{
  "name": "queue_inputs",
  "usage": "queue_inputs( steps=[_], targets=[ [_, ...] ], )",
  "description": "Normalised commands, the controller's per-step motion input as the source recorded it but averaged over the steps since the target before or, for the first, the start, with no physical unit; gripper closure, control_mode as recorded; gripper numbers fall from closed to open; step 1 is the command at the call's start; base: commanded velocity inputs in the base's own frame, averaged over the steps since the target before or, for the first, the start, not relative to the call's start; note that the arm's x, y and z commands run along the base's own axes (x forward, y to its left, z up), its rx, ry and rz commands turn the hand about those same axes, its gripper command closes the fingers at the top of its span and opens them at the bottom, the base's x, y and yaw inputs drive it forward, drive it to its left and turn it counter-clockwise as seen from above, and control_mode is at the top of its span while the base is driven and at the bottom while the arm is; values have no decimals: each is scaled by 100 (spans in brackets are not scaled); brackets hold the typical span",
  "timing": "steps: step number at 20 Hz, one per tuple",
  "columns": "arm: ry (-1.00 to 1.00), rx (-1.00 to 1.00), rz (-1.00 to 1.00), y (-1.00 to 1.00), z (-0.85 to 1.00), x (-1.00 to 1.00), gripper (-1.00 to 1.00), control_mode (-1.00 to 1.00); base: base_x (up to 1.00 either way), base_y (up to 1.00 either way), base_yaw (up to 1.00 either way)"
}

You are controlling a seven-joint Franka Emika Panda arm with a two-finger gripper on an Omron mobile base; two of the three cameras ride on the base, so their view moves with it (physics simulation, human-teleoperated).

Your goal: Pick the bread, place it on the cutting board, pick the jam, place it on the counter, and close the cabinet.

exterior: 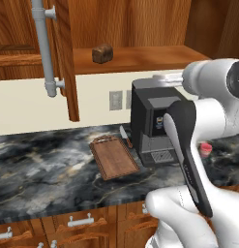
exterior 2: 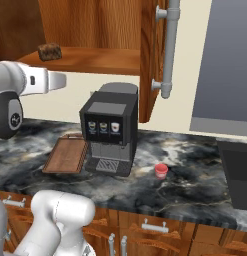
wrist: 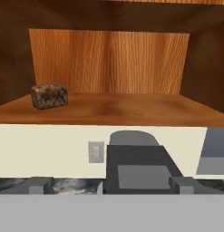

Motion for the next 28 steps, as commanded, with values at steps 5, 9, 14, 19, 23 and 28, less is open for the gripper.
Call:
queue_inputs(
  steps=[5, 9, 14, 19, 23, 28],
  targets=[
    [-6, 0, 0, 18, 0, 2, -100, -100, 0, 0, 0],
    [-5, 0, 1, 21, 1, 1, -100, -100, 0, 0, 0],
    [-5, 0, 1, 21, 0, 1, -100, -100, 0, 0, 0],
    [-2, 0, 0, 20, 0, 13, -100, -100, 0, 0, 0],
    [0, 0, 0, 6, 0, 5, -100, -100, 0, 0, 0],
    [0, 0, 1, 1, 0, 3, -100, -100, 0, 0, 0]
  ],
)
